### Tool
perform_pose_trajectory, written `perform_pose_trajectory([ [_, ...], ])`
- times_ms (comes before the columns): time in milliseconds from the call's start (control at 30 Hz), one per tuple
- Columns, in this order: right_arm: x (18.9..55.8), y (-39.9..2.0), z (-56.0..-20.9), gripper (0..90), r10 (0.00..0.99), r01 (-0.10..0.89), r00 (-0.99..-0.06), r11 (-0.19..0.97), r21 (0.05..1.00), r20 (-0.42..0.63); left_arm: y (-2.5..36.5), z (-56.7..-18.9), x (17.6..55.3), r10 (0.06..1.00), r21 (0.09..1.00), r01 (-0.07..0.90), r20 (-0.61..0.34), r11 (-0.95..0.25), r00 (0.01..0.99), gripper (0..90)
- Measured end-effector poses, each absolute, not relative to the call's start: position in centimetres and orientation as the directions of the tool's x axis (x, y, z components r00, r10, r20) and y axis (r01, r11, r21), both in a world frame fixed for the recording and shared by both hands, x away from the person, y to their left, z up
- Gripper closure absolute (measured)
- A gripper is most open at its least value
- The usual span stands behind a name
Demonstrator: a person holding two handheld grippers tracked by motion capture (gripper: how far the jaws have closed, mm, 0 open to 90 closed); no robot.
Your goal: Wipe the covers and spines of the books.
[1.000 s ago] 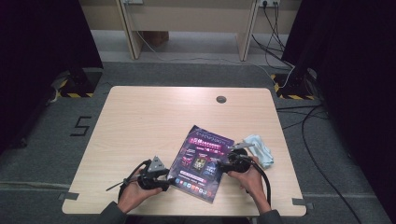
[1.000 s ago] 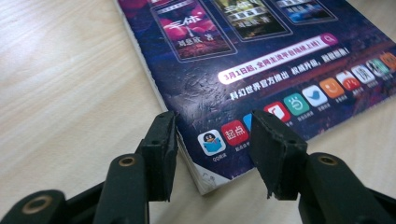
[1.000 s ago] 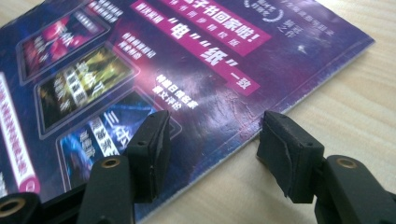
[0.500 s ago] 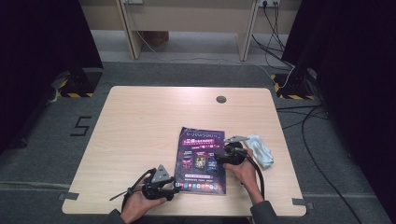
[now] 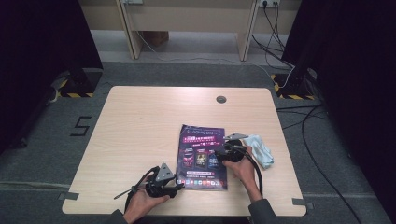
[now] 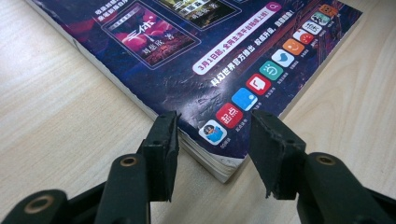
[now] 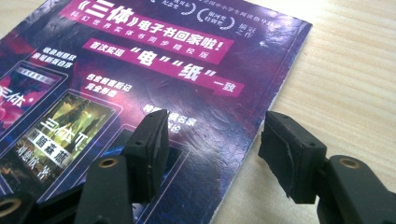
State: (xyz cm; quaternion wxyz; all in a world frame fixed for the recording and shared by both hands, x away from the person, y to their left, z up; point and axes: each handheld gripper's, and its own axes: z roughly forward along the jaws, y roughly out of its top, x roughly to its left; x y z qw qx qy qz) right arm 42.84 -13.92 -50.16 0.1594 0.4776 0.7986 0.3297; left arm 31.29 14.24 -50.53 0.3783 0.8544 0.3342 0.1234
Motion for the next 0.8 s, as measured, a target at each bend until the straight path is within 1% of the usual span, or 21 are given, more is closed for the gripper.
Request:
perform_pose_trajectory([
  [67, 42.9, -14.0, -50.2, 41.6, 0.865, 0.654, -0.498, 0.331, 0.680, 0.058, 14.3, -50.5, 31.2, 0.663, 0.732, 0.472, -0.038, -0.491, 0.748, 52.3],
  [133, 43.0, -14.0, -50.1, 39.0, 0.871, 0.667, -0.486, 0.318, 0.673, 0.070, 14.4, -50.5, 31.3, 0.661, 0.736, 0.474, -0.048, -0.483, 0.749, 51.9],
  [200, 43.1, -14.2, -50.0, 36.4, 0.873, 0.669, -0.484, 0.326, 0.668, 0.059, 14.5, -50.5, 31.3, 0.661, 0.741, 0.473, -0.053, -0.477, 0.749, 50.2],
  [267, 43.1, -14.7, -49.5, 35.1, 0.878, 0.665, -0.474, 0.307, 0.680, 0.067, 14.7, -50.4, 31.3, 0.661, 0.741, 0.479, -0.063, -0.471, 0.748, 44.7],
  [367, 43.0, -15.6, -48.6, 33.1, 0.888, 0.651, -0.451, 0.260, 0.713, 0.088, 15.1, -50.3, 31.4, 0.674, 0.754, 0.489, -0.084, -0.438, 0.734, 39.5],
  [467, 43.0, -16.1, -48.2, 30.5, 0.893, 0.653, -0.441, 0.250, 0.715, 0.090, 15.6, -50.0, 31.6, 0.677, 0.777, 0.490, -0.114, -0.395, 0.727, 33.1],
  [533, 43.0, -16.3, -48.0, 29.0, 0.891, 0.645, -0.445, 0.247, 0.724, 0.093, 15.8, -50.0, 31.7, 0.688, 0.772, 0.501, -0.116, -0.391, 0.717, 29.9],
  [600, 42.9, -16.5, -47.6, 28.8, 0.887, 0.641, -0.455, 0.264, 0.721, 0.079, 16.0, -50.0, 31.7, 0.694, 0.768, 0.509, -0.120, -0.389, 0.710, 29.0],
  [700, 42.8, -17.1, -46.8, 28.9, 0.889, 0.619, -0.457, 0.300, 0.726, 0.022, 16.3, -50.0, 31.9, 0.697, 0.769, 0.514, -0.127, -0.381, 0.706, 27.1],
  [800, 42.8, -18.3, -46.2, 32.5, 0.896, 0.618, -0.443, 0.286, 0.732, 0.024, 16.4, -50.1, 32.0, 0.698, 0.761, 0.524, -0.134, -0.382, 0.703, 26.0],
])
